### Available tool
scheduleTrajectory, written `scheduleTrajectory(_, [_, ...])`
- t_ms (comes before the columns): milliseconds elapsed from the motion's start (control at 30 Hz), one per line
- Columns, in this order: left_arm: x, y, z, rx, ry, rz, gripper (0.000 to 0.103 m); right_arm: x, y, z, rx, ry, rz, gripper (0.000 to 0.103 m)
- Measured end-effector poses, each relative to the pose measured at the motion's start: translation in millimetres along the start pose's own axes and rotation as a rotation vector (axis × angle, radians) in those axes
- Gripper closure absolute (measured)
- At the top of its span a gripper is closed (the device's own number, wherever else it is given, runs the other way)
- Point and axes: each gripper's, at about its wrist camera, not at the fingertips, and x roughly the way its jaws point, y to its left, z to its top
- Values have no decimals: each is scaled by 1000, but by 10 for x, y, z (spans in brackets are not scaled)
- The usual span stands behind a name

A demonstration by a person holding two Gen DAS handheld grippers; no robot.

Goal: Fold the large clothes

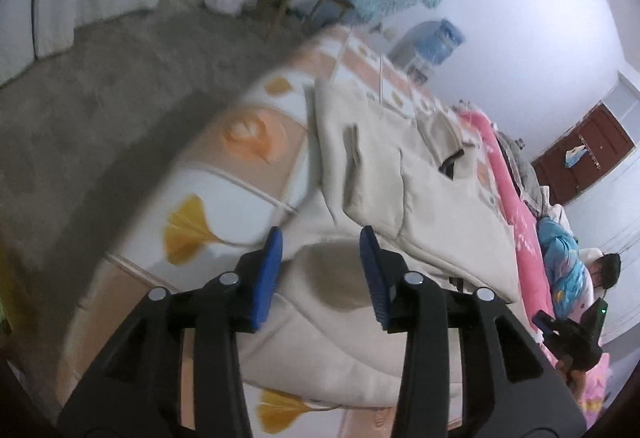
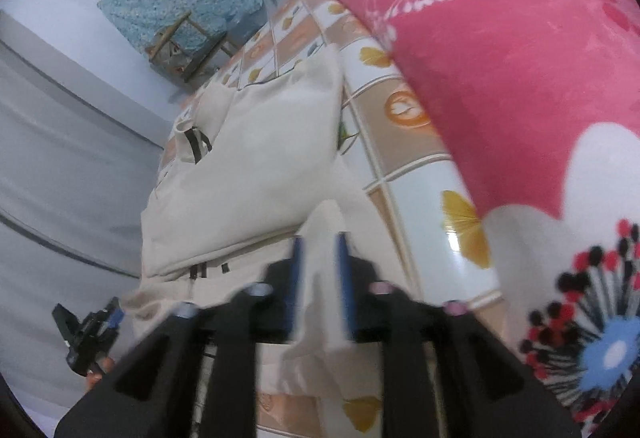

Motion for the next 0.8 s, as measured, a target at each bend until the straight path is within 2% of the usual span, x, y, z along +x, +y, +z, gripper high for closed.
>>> scheduleTrajectory(67, [-22, 51, -9, 14, 15, 35, 63, -38, -2, -59, -53, 4, -47, 63])
scheduleTrajectory(200, [72, 137, -182, 58, 105, 131, 62, 22, 67, -270, -183, 70, -159, 56])
scheduleTrajectory(333, [160, 71, -357, 127, 148, 181, 62, 107, 170, -409, -313, 77, -269, 56])
scheduleTrajectory(500, [231, -114, -460, 267, 121, 301, 62, 212, 256, -453, -412, 63, -346, 56])
scheduleTrajectory(567, [239, -141, -490, 279, 100, 309, 69, 262, 265, -466, -434, 52, -364, 56])
scheduleTrajectory(600, [243, -161, -496, 288, 94, 308, 75, 292, 279, -468, -447, 44, -374, 61])
scheduleTrajectory(633, [243, -197, -515, 315, 87, 314, 87, 325, 311, -467, -466, 34, -386, 67])
scheduleTrajectory(667, [243, -242, -539, 356, 84, 324, 89, 346, 331, -471, -480, 32, -389, 80])
scheduleTrajectory(700, [226, -335, -582, 428, 62, 359, 93, 344, 349, -470, -480, 34, -382, 87])
scheduleTrajectory(800, [52, -452, -594, 477, 21, 347, 95, 178, 429, -408, -476, 7, -347, 90])
